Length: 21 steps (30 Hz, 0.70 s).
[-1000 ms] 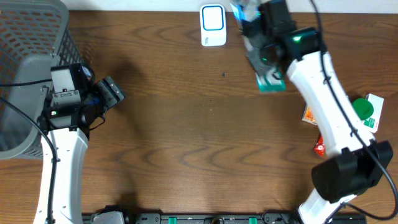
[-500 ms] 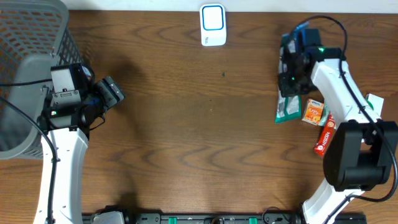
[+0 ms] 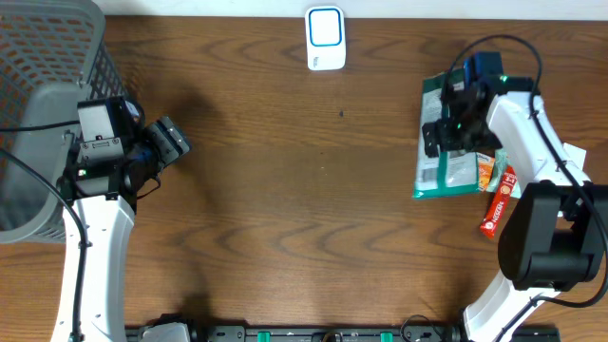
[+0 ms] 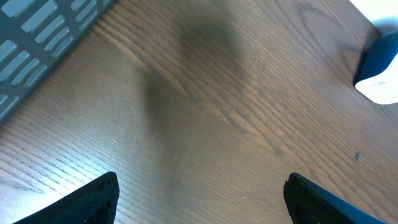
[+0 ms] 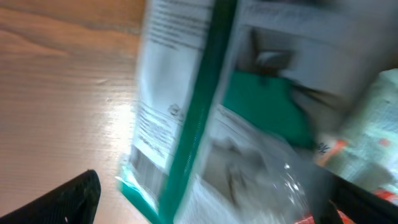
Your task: Scan the item barcode
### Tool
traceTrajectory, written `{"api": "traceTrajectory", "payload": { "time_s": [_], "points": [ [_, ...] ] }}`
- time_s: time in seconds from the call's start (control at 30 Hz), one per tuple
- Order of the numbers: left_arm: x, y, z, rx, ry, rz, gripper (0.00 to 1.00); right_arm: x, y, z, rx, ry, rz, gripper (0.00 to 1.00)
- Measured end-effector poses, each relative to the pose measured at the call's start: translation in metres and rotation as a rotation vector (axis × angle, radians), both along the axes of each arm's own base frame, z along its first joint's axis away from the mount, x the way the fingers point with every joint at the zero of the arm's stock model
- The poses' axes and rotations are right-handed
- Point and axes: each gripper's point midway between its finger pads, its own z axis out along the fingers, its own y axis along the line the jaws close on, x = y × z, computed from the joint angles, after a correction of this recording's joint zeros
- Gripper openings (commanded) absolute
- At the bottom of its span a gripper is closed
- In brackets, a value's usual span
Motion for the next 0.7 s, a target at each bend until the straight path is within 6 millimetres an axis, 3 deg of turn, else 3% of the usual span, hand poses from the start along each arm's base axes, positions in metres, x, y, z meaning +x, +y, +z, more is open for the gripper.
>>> {"api": "traceTrajectory", "payload": {
  "time_s": [0.2, 0.27, 0.7],
  "points": [
    [0.000, 0.000, 0.000, 0.000, 0.000, 0.000, 0.86, 0.034, 0.001, 0.063, 0.004, -0.129, 0.006, 0.99],
    [0.000, 0.000, 0.000, 0.000, 0.000, 0.000, 0.86, 0.043, 0.000, 0.074, 0.003, -0.169, 0.005, 0.99],
    [0.000, 0.000, 0.000, 0.000, 0.000, 0.000, 0.86, 0.044, 0.001, 0.076, 0.007, -0.173, 0.006, 0.99]
  ]
}}
